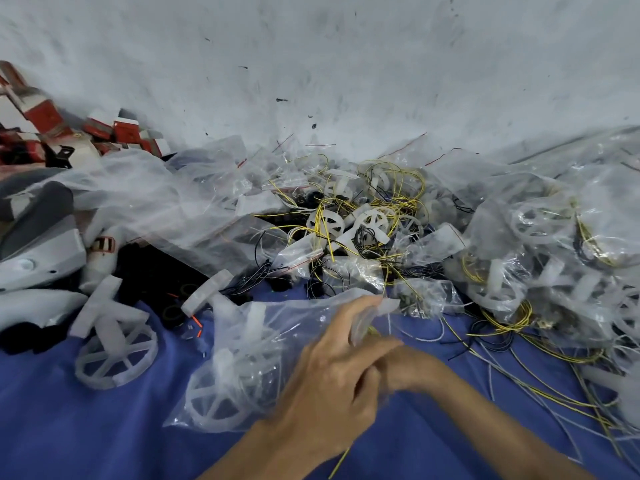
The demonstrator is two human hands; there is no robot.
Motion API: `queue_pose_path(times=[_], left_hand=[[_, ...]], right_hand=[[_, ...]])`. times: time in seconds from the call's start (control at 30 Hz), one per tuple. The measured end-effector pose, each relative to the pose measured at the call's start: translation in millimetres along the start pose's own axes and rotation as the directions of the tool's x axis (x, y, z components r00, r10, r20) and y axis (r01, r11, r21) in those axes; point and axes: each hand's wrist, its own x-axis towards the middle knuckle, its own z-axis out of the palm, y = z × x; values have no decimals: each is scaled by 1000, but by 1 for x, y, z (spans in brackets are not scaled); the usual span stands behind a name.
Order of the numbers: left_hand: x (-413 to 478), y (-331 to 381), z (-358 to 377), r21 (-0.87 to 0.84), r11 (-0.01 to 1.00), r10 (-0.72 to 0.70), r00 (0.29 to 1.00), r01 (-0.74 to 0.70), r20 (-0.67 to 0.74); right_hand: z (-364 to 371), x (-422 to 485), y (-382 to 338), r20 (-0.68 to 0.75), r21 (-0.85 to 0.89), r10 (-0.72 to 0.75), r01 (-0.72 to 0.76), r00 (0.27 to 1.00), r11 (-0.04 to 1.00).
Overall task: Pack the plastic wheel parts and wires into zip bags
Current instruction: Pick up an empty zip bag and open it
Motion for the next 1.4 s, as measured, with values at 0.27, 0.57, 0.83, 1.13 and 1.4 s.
queue_pose_path(times=[0.27,0.57,0.83,1.13,1.4], left_hand=[[11,-20,-13,57,975,-204,969,213,-138],[11,-33,-17,167,926,-302,931,338,-205],[9,-35,-16,200,921,-292,932,334,-214],[7,-36,-15,189,921,-300,930,340,-211],[6,-36,-15,158,921,-323,926,355,-196]], right_hand=[[-30,-8,20,-137,163,-239,260,961,952],[-36,-2,61,-268,52,148,-139,952,989],[-9,21,58,-192,-147,296,-326,936,934],[-49,-8,65,-365,-26,166,-189,916,982],[-66,-26,71,-595,-36,183,-253,783,967]])
